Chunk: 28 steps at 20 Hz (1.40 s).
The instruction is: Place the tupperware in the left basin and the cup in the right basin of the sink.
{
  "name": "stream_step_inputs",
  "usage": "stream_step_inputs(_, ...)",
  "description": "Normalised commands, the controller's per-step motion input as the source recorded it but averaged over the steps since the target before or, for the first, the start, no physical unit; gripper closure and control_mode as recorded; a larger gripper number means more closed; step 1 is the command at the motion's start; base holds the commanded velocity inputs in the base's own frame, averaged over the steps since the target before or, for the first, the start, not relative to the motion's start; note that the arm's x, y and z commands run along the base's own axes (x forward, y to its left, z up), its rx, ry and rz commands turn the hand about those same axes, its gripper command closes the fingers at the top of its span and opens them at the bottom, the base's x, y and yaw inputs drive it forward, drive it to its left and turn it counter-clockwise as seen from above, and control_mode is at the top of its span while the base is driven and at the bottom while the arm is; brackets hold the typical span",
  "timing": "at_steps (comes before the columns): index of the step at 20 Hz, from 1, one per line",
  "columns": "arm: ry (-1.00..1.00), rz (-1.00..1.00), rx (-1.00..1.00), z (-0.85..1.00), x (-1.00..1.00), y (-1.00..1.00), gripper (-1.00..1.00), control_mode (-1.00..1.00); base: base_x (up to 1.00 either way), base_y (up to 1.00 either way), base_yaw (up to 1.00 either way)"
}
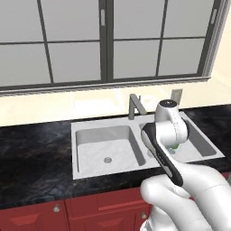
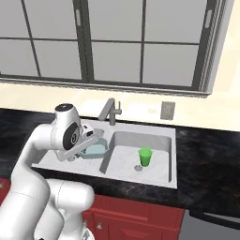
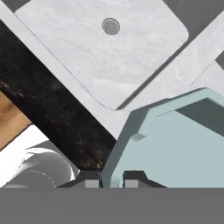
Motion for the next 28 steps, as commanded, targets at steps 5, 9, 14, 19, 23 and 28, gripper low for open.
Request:
stream_step_inputs(5, 0.0, 0.0, 0.0, 0.0, 0.0, 0.0, 1.0, 1.0, 0.05, 0.44, 0.0)
stream_step_inputs(9, 0.0, 0.0, 0.0, 0.0, 0.0, 0.0, 1.0, -1.0, 0.02, 0.23, 0.0)
stream_step_inputs(14, 0.0, 0.01, 0.0, 0.0, 0.15, 0.08, 1.0, -1.0, 0.0, 0.0, 0.0)
stream_step_inputs(19, 0.07, 0.16, 0.02, -0.04, 0.67, 0.28, 1.0, -1.0, 0.0, 0.0, 0.0)
stream_step_inputs(23, 0.15, 0.2, 0.03, -0.03, 0.71, 0.37, 1.0, -1.0, 0.0, 0.0, 0.0)
stream_step_inputs(28, 0.22, 0.19, 0.01, -0.33, 0.64, 0.45, 1.0, -1.0, 0.0, 0.0, 0.0)
